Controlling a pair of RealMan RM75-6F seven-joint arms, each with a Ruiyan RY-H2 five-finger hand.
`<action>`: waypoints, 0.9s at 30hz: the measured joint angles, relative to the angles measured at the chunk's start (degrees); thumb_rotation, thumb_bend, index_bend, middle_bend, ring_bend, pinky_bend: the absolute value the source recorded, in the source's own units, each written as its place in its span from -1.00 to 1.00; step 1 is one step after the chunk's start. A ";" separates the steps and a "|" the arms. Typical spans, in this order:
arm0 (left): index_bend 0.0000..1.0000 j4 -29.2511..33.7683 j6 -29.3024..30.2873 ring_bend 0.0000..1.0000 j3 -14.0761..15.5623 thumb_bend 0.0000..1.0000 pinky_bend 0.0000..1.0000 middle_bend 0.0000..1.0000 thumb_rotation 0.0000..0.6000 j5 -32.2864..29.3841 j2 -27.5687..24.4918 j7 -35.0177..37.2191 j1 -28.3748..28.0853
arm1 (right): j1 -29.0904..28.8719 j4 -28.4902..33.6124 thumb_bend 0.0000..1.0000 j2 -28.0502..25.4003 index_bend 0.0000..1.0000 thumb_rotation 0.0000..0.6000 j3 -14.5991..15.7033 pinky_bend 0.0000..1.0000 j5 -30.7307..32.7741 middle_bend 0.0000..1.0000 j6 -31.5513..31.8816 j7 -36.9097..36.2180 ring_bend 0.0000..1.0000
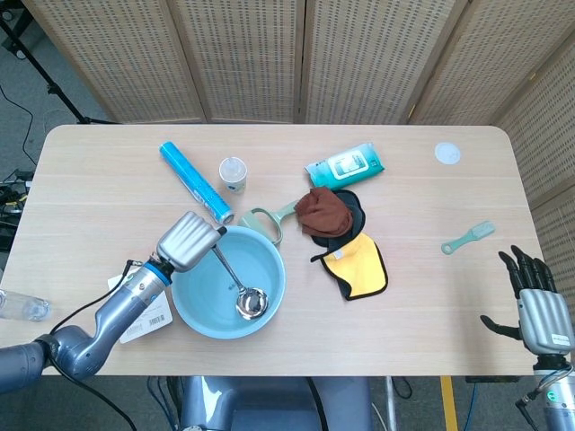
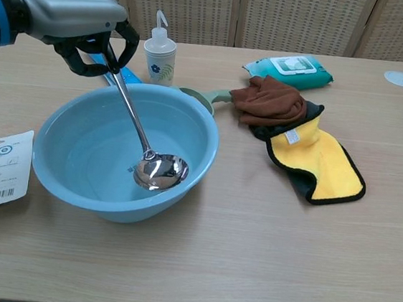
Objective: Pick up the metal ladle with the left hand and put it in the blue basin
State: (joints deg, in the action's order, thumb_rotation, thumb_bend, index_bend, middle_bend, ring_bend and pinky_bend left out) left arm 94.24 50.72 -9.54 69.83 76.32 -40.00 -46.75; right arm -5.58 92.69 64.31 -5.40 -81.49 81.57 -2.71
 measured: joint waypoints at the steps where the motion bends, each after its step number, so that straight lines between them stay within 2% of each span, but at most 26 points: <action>1: 0.83 -0.07 -0.20 0.83 0.05 0.08 0.82 1.00 1.00 -1.03 0.35 -0.81 -0.32 | -0.01 0.09 -1.00 0.00 -1.00 1.00 -0.01 -1.00 0.01 -1.00 0.00 0.09 -1.00; 10: 0.86 -1.82 0.43 0.83 0.59 0.07 0.82 1.00 1.00 -12.77 4.75 -12.92 -4.48 | 0.12 0.53 -1.00 -0.26 -1.00 1.00 0.09 -1.00 -0.45 -1.00 0.40 0.11 -1.00; 21: 0.89 -4.76 2.98 0.83 1.75 0.08 0.82 1.00 1.00 -20.68 9.44 -20.13 -8.67 | 0.13 0.84 -1.00 -1.01 -1.00 1.00 -0.16 -1.00 0.04 -1.00 0.01 -1.64 -1.00; 27: 0.89 -5.32 5.55 0.83 1.03 0.08 0.82 1.00 1.00 -26.17 11.37 -23.48 -11.24 | 0.12 0.68 -1.00 -1.35 -1.00 1.00 -0.63 -1.00 0.86 -1.00 -0.13 -2.20 -1.00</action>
State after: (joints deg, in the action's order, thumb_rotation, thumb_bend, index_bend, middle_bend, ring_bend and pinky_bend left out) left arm 88.91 56.27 -8.52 43.67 87.69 -63.48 -57.99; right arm -5.46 93.37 62.96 -6.03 -80.63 81.43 -4.91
